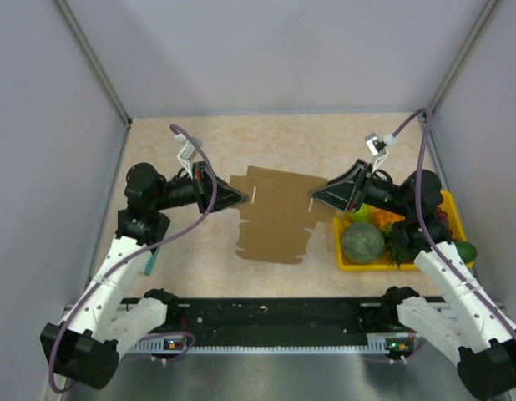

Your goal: Fold the paper box

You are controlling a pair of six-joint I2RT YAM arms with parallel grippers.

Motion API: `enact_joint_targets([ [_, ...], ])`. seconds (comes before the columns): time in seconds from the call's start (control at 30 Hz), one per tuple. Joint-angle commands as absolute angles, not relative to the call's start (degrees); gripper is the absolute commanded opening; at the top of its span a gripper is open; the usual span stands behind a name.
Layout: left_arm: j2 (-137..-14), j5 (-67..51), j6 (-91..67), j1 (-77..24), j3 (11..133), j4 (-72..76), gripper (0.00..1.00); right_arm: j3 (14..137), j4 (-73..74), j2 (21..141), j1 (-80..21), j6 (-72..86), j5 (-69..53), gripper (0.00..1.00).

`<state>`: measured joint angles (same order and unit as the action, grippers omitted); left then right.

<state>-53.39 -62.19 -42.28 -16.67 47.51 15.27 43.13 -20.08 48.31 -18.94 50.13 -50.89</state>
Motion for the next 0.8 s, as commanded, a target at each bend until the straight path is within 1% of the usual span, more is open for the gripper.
enact_joint_targets([
  [0.0,-53.09,-61.18,-28.24,-16.87,54.57,1.7,0.0,52.87,4.17,47.02,-18.54,29.77,-46.61,0.44],
  [0.03,-53.0,-61.61,-26.21,-16.87,55.1,0.28,0.0,54.74,12.05,47.37,-18.54,26.84,-45.89,0.6],
  [0.07,-53.0,-62.05,-23.15,-16.87,55.89,-4.0,0.0,56.76,15.35,48.68,-18.54,24.02,-45.1,0.64],
  [0.13,-53.0,-63.89,-20.66,-16.87,56.6,-6.76,0.0,61.16,18.88,50.18,-18.54,19.52,-45.17,0.7],
  [0.17,-53.43,-64.85,-19.96,-16.87,56.95,-7.2,0.0,62.04,19.07,51.75,-18.54,19.08,-46.65,0.72],
  [0.2,-53.52,-66.34,-19.52,-16.87,57.13,-8.6,0.0,63.53,18.38,52.99,-18.54,18.99,-51.28,0.73],
  [0.27,-54.22,-68.02,-19.86,-17.05,57.39,-8.7,0.0,65.21,18.36,55.01,-20.99,18.11,-53.96,0.73],
  [0.37,-54.75,-69.79,-20.04,-18.8,57.74,-8.7,0.0,68.99,21.08,58.52,-26.08,12.58,-52.91,0.73],
  [0.47,-55.37,-69.0,-19.86,-20.39,58.18,-9.76,0.0,71.98,21.8,62.66,-28.64,12.48,-57.9,0.71],
  [0.57,-55.72,-69.87,-19.95,-21.18,58.27,-10.19,0.0,72.69,22.5,64.33,-31.28,10.64,-57.92,0.64],
  [0.6,-55.9,-69.87,-19.69,-21.53,58.27,-10.2,0.0,72.69,22.67,64.77,-31.9,10.11,-59.05,0.58],
  [0.63,-55.81,-69.7,-19.51,-21.53,58.45,-10.46,0.0,72.51,22.68,65.21,-32.08,10.02,-59.58,0.55],
  [0.77,-56.16,-70.57,-19.42,-22.32,58.71,-10.55,0.0,71.28,22.67,65.65,-32.96,9.58,-61.35,0.47],
])
